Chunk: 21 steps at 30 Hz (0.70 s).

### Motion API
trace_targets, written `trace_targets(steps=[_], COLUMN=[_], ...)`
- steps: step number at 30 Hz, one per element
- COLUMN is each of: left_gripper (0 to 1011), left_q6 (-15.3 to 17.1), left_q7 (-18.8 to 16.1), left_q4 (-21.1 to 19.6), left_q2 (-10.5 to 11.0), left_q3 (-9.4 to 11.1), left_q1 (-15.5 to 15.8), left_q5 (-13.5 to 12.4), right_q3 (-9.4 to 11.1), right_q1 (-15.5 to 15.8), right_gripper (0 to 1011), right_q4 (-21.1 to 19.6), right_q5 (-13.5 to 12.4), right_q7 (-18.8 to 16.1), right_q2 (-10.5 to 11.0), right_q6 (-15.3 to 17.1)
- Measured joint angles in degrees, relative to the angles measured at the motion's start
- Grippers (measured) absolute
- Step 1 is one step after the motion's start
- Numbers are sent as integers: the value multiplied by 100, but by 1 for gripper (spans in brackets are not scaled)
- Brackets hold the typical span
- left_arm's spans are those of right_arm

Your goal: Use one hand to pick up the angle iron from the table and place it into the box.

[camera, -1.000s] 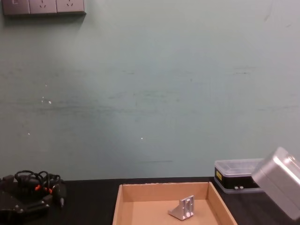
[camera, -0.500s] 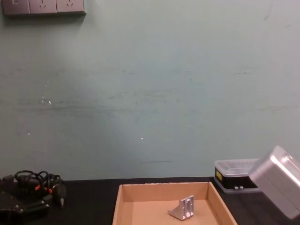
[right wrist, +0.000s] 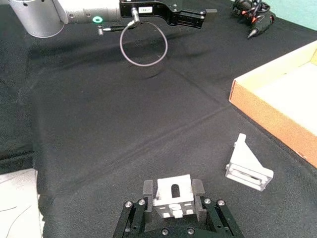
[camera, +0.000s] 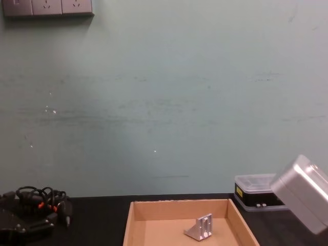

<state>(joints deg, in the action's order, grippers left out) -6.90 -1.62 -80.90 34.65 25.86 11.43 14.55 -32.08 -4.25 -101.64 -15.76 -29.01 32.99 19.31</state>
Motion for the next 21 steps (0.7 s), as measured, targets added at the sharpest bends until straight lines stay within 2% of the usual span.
trace_targets(steps=[5,11,15,19,21], left_gripper=[1011,1011,1011,1011,1011], left_q6=[0,0,0,0,0], left_q7=[0,0,0,0,0], left_q4=[0,0,0,0,0], left_q2=[0,0,0,0,0], left_q3=[0,0,0,0,0], left_q1=[0,0,0,0,0], left_q5=[0,0,0,0,0], right_q3=[47,279,508,603,627], right_q1=[39,100,44,-98,-245], right_gripper=[477,477,477,477,477], right_q4=[-97,-439,-603,-568,-427], right_q5=[-48,-147,-173,-114,-42], right_q7=[8,172,398,538,613], right_q2=[18,40,-26,-129,-249], right_q6=[-27,-133,-242,-313,-362])
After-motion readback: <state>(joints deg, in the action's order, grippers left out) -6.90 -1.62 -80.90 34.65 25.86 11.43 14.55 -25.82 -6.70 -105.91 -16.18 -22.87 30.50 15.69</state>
